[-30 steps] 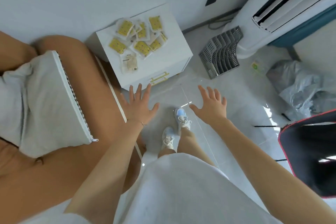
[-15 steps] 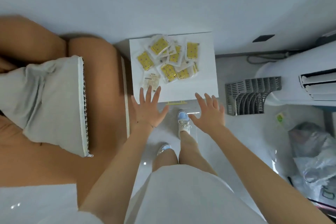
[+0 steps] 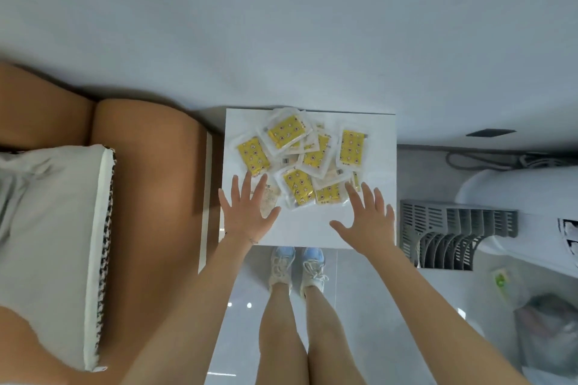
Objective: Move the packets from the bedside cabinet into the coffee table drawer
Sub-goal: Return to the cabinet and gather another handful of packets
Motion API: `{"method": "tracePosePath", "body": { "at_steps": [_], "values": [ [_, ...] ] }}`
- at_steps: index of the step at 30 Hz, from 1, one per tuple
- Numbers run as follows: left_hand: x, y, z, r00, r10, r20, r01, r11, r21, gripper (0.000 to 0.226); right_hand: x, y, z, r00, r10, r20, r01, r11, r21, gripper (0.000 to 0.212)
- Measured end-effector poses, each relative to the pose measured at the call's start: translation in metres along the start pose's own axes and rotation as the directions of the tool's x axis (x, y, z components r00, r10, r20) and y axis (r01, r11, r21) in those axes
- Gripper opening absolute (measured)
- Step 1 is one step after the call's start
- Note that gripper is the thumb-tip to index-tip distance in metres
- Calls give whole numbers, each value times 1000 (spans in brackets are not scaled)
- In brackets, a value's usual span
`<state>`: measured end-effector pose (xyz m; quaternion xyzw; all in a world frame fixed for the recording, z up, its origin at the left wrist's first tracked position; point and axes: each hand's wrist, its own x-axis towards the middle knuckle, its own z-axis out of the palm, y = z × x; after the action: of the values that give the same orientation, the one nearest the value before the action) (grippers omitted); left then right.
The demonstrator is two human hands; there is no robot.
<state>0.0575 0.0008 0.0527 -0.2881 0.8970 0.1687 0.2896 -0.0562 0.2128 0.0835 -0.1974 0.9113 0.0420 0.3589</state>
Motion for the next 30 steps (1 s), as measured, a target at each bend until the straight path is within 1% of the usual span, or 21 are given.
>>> {"method": "tracePosePath", "body": {
  "at_steps": [3, 7, 11, 13, 16, 18, 21, 23, 25, 27, 30],
  "values": [
    [20, -16, 11, 999, -11, -44, 10, 999, -31, 76, 25, -6, 16, 999, 24, -27, -22, 997, 70, 87],
    [51, -33, 23, 994, -16, -110, 5, 995, -97, 75, 58, -8, 36, 990, 111, -90, -84, 961, 263, 90],
    [80, -34, 24, 988, -36, -149, 11, 985, -170, 75, 85, -2, 40, 972, 223, -71, -168, 877, 451, 92],
    [94, -27, 21, 982, -51, -181, 10, 975, -223, 74, 99, 1, 37, 961, 263, -86, -182, 834, 521, 91],
    [114, -10, 13, 969, -54, -241, -27, 947, -319, 72, 121, 4, 30, 939, 324, -118, -189, 768, 611, 85],
    [127, 4, 10, 964, -58, -258, -41, 931, -362, 71, 131, 1, 28, 927, 350, -132, -195, 753, 628, 80],
    [146, 23, 9, 950, -115, -289, -26, 896, -443, 73, 142, -5, 24, 931, 302, -206, -152, 832, 534, 73],
    [157, 31, 7, 937, -177, -302, 6, 871, -491, 70, 148, -7, 22, 919, 320, -233, -155, 832, 533, 69],
    [168, 33, 1, 919, -265, -292, 72, 841, -536, 70, 156, -7, 17, 893, 389, -225, -194, 785, 588, 69],
    [175, 33, -5, 904, -321, -282, 133, 839, -528, 75, 163, -5, 13, 873, 450, -189, -220, 708, 671, 72],
    [181, 30, -8, 903, -308, -300, 126, 857, -500, 74, 173, -2, 12, 868, 490, -78, -198, 486, 851, 72]
  ]
}}
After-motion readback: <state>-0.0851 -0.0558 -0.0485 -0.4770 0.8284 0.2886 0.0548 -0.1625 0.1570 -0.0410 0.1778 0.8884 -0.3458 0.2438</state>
